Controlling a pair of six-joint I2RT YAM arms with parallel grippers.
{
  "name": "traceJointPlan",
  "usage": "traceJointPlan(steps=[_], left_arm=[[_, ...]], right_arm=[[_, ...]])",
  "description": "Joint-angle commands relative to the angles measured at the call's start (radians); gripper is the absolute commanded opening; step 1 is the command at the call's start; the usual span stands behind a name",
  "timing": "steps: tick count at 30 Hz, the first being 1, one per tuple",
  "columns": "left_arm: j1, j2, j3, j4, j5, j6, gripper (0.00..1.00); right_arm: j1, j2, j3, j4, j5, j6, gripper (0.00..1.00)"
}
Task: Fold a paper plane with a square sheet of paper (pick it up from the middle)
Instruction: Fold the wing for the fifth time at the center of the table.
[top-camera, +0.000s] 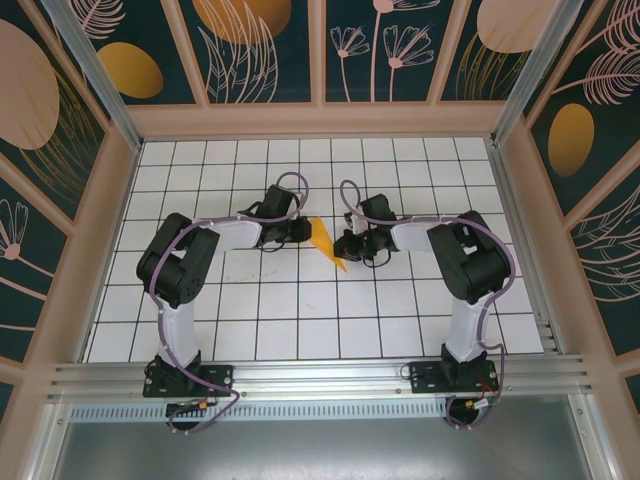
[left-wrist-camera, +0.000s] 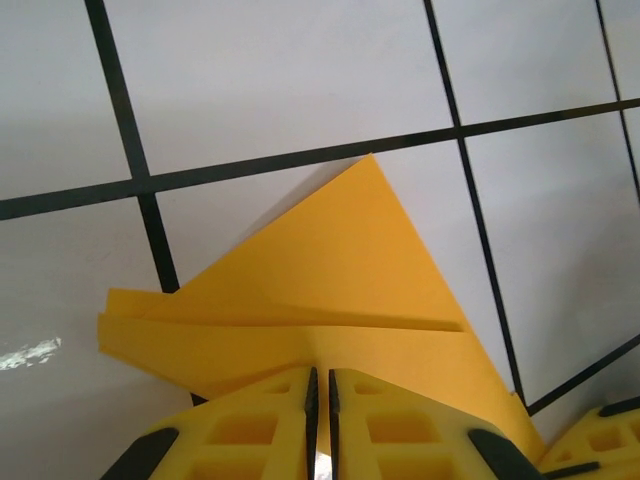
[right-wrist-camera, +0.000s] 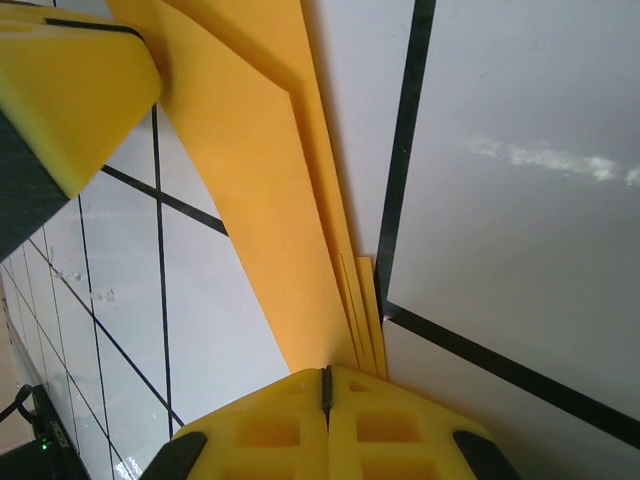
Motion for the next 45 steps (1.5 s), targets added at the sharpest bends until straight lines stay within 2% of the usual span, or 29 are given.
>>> traceJointPlan(steps=[1, 9, 19, 27, 30, 35, 40, 45], left_arm=[[0.016, 0.028, -0.008, 0.026, -0.018, -0.003, 0.15], [0.036, 0.046, -0.015, 0.023, -0.054, 0.007, 0.15], [0.105, 0.026, -0.021, -0.01, -0.086, 0.014, 0.16], [0.104, -0.139, -0.092, 0.145, 0.138, -0.104, 0.19], [0.097, -0.135, -0.146, 0.245, 0.238, -0.199, 0.15], [0.059, -0.113, -0.211, 0.362, 0.329, -0.285, 0.11], [0.011, -0.049, -0.185, 0.37, 0.351, -0.297, 0.09], [-0.002, 0.005, -0.145, 0.324, 0.309, -0.293, 0.08]], right_arm=[[0.0, 0.071, -0.03, -0.093, 0.131, -0.006, 0.0], [0.0, 0.076, -0.043, -0.093, 0.134, -0.006, 0.0], [-0.003, 0.077, -0.062, -0.11, 0.16, -0.012, 0.0], [-0.004, 0.073, -0.063, -0.117, 0.15, -0.01, 0.0], [-0.003, 0.073, -0.068, -0.108, 0.138, -0.004, 0.0], [-0.002, 0.078, -0.071, -0.106, 0.14, 0.002, 0.01], [-0.002, 0.084, -0.071, -0.109, 0.144, 0.003, 0.0], [-0.001, 0.088, -0.073, -0.112, 0.149, 0.004, 0.0]])
